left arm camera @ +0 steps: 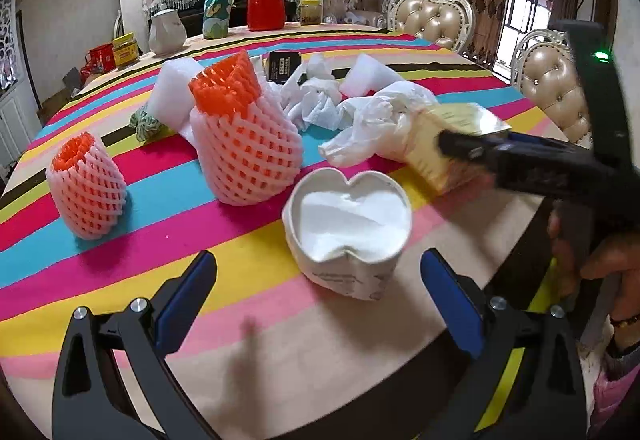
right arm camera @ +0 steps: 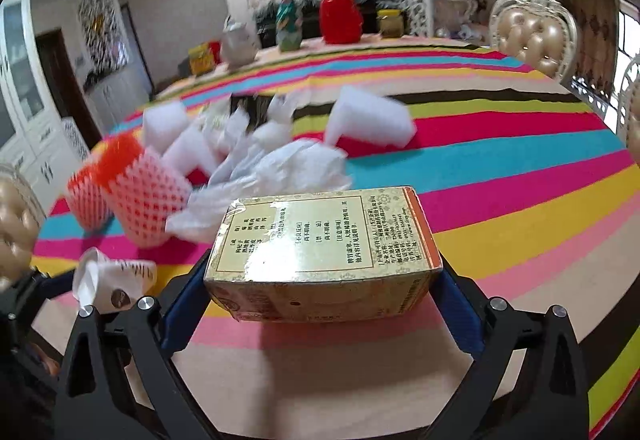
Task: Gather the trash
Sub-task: 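Grasp the gold printed box with the right tool while the left tool grasps the white paper cup, then carry box and cup to the pink bin and open both tools over it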
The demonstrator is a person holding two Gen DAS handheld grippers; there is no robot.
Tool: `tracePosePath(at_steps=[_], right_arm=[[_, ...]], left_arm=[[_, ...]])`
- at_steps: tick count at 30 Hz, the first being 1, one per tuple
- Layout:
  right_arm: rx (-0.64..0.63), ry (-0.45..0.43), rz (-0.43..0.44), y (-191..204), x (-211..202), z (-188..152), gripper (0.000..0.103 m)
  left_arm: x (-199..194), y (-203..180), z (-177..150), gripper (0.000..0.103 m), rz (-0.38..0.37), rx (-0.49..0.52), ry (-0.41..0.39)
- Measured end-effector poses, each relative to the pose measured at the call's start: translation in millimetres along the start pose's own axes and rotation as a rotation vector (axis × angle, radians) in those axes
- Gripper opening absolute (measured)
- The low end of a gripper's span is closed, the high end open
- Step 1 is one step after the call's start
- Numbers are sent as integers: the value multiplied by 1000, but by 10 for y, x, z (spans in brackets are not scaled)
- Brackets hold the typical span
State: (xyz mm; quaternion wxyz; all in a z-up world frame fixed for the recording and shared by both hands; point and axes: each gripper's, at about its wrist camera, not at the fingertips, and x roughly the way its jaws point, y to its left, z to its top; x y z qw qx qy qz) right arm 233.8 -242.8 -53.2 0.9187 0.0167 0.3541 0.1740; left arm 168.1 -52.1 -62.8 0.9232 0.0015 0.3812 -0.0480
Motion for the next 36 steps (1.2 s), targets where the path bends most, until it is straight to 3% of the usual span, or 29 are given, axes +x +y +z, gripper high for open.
tracePosePath(at_steps=[3,5,7,9,15,23,29,36], right_arm=[[49,-27,14,-125,-99,-11,94],[72,-38,18,-183,-159,-26,94],[81,-46,18,-215,-221,-43,95],[83,-50,21,-228,-267,-68,95],[71,-62,24,-186,-443,-194,95],[73,-139,-13,-255,-911,-439,95],[61,-208,-118,-367,-1374,-687,95],[38,-260,-258,-506,-1928,-994,95]], left_arm=[[76,4,57,98,12,-18,11],[121,3,95,86,5,-22,14],[169,-8,122,53,-15,-18,24],[181,-28,125,53,-16,-10,27],[-37,-108,78,52,-31,28,-71],[-195,-367,72,52,-78,73,-133],[-297,-641,77,52,-152,101,-177],[-514,-1264,81,52,-284,188,-248]])
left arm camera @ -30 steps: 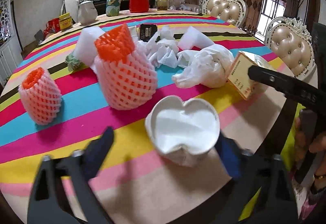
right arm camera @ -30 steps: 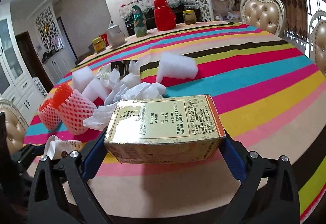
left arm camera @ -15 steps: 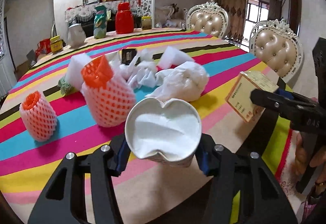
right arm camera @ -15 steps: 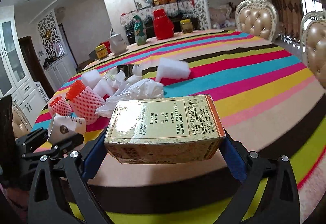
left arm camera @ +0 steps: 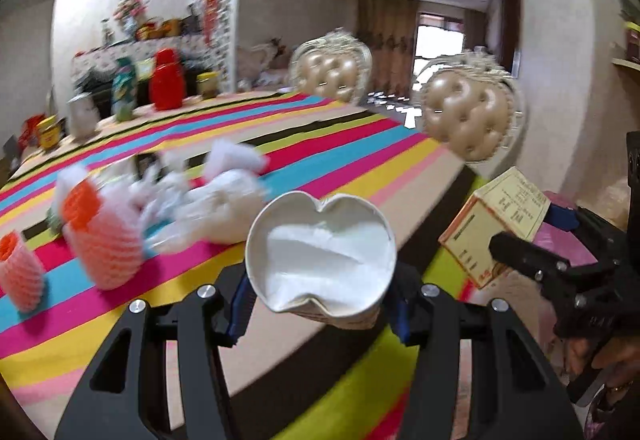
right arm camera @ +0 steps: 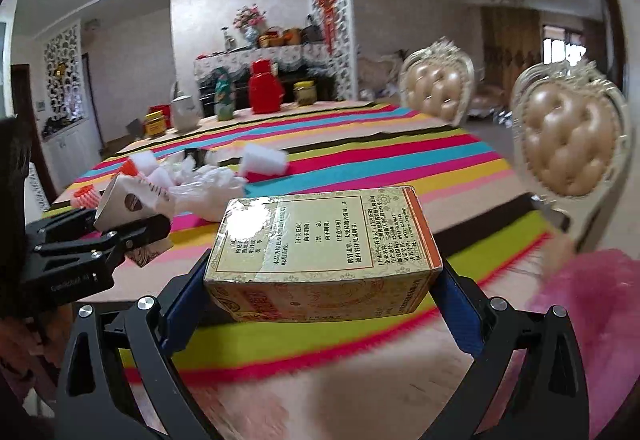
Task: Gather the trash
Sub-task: 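Carry box and cup to the pink bin and open both tools over it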
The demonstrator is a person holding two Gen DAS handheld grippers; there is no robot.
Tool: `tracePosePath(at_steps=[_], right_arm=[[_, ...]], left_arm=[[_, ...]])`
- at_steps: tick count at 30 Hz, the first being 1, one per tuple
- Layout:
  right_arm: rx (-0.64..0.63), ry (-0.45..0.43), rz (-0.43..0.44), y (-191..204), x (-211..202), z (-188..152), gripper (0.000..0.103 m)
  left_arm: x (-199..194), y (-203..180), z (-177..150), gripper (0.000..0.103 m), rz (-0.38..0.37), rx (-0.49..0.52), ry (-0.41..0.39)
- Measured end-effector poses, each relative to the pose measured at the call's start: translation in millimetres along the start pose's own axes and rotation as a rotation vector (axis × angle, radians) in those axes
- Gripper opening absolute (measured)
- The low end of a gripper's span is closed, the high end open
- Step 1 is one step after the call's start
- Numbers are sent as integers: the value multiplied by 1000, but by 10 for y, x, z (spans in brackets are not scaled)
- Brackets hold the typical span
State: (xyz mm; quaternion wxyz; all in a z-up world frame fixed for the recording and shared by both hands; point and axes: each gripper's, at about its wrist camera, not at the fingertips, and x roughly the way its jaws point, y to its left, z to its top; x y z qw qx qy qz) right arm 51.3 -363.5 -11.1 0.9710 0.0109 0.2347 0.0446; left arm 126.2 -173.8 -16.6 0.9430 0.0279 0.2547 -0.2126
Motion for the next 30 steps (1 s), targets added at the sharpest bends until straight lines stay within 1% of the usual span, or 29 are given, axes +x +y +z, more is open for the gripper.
tracePosePath(at_steps=[5,7,8,11,13,16,22,26,30], right_arm=[[5,-37,-123,-356,-419,-107,95],[11,-48,-184,-558,-574,-161,95],[18,-49,-204,-631,-612,-176,95],[54,-43,-285,-957,-741,-271,95],[77,-33,-345,-1189,-805,-344,95],[112,-16,-400,-1468,-849,-435,95],[166,9,-463,-1890,-897,-581,95],[185,8,-465,-2051,-933,-647,95],[249,0,-433,-2262,-983,-736,95]], left_arm=[[5,-473,69,52,-79,42,-24],[21,-677,108,53,-123,59,-34],[32,-733,120,52,-138,65,-37],[105,-1031,193,53,-219,97,-39],[177,-1181,237,53,-256,114,-34],[316,-1416,301,53,-304,144,-28],[520,-1941,411,53,-382,205,-32],[610,-2279,487,53,-438,232,-30],[748,-2666,567,53,-493,269,-26]])
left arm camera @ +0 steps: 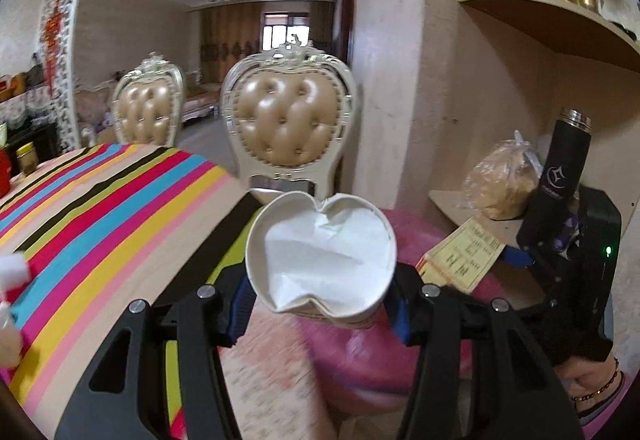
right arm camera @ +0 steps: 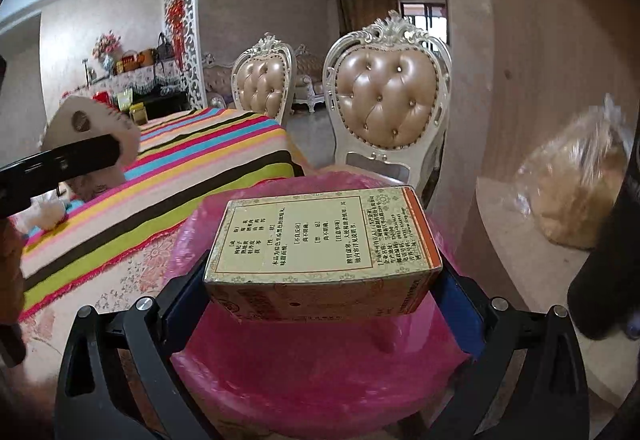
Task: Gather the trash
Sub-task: 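Carry box and cup to the pink bin and open both tools over it, then move both open tools back over the table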
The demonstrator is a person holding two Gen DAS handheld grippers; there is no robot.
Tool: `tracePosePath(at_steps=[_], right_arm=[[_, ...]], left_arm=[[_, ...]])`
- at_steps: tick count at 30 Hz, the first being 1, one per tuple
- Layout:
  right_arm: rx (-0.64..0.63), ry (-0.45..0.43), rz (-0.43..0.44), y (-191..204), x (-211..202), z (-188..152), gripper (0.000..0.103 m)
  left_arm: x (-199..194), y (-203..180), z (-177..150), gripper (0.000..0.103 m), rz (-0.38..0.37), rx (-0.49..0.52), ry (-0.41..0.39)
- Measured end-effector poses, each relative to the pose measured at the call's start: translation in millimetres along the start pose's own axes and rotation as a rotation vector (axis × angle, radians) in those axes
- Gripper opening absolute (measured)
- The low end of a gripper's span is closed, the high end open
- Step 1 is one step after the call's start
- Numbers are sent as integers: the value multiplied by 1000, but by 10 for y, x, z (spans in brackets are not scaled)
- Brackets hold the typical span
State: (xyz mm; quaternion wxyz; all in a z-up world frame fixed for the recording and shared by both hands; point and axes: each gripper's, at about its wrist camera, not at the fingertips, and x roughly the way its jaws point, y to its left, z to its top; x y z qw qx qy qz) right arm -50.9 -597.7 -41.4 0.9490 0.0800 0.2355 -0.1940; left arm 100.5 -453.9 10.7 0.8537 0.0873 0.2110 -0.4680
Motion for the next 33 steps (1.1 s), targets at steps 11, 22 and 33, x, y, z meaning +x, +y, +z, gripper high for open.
tracePosePath(at_steps=[11,22,33], right_arm=[[28,-11,-50,-316,-92,-32,96],[-14,-59,31,30,-230,66,96],[-193,-16,299,1569,-90,59,96]], left_arm=[[663,-418,255,79,-77,64,20],[-17,235,22,98,153,33,-19],[-1497,1458,-716,98,511,-138,-38]])
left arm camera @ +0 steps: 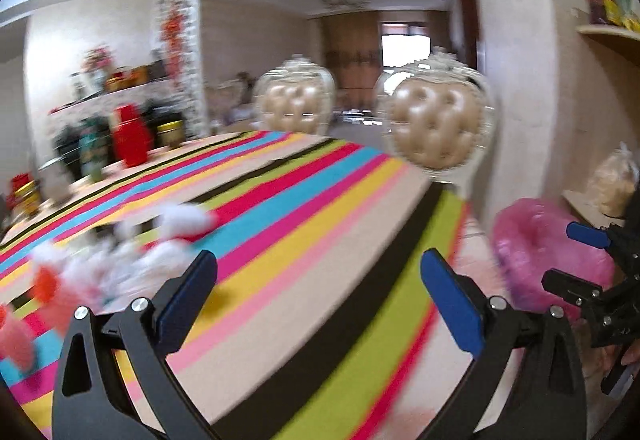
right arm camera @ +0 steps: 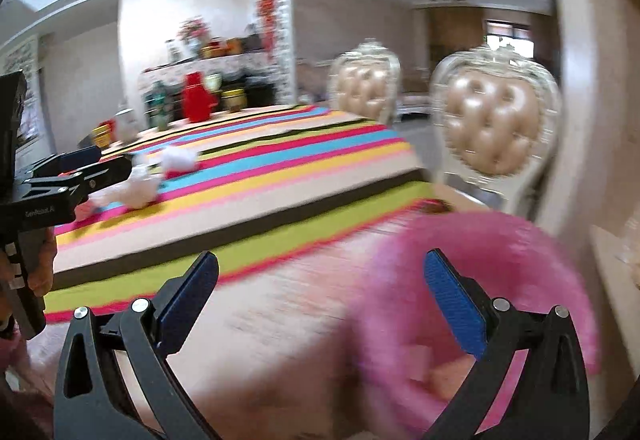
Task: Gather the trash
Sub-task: 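Move both open tools back over the table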
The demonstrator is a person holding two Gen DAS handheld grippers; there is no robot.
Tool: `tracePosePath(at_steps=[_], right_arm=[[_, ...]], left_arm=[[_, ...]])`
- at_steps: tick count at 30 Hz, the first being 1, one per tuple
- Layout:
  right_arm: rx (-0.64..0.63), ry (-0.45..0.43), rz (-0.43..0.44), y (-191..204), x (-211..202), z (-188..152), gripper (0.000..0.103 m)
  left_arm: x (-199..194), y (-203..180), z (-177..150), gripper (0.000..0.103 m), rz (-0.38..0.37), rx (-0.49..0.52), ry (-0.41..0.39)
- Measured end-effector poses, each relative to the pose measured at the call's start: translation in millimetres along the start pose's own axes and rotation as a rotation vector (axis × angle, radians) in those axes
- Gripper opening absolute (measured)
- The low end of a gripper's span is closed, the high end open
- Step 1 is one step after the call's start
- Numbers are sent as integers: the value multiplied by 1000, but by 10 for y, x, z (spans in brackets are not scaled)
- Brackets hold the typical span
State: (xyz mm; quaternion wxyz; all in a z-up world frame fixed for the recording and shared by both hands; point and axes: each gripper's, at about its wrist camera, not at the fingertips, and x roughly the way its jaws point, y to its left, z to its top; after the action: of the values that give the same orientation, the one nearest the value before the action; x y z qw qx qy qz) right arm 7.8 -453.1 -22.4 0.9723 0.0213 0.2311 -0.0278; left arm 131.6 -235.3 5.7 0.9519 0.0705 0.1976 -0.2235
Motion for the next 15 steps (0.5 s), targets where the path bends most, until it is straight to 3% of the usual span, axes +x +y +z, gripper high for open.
tracePosePath(at_steps=[8,15], right_arm=[[-124,10,201,1310,408,285,96],[-213,52,293,2224,870,446,96]], left_arm=[[-666,1358,-404,98,248,-131,-2],[-1140,2424,-759,98,440,-222,50]])
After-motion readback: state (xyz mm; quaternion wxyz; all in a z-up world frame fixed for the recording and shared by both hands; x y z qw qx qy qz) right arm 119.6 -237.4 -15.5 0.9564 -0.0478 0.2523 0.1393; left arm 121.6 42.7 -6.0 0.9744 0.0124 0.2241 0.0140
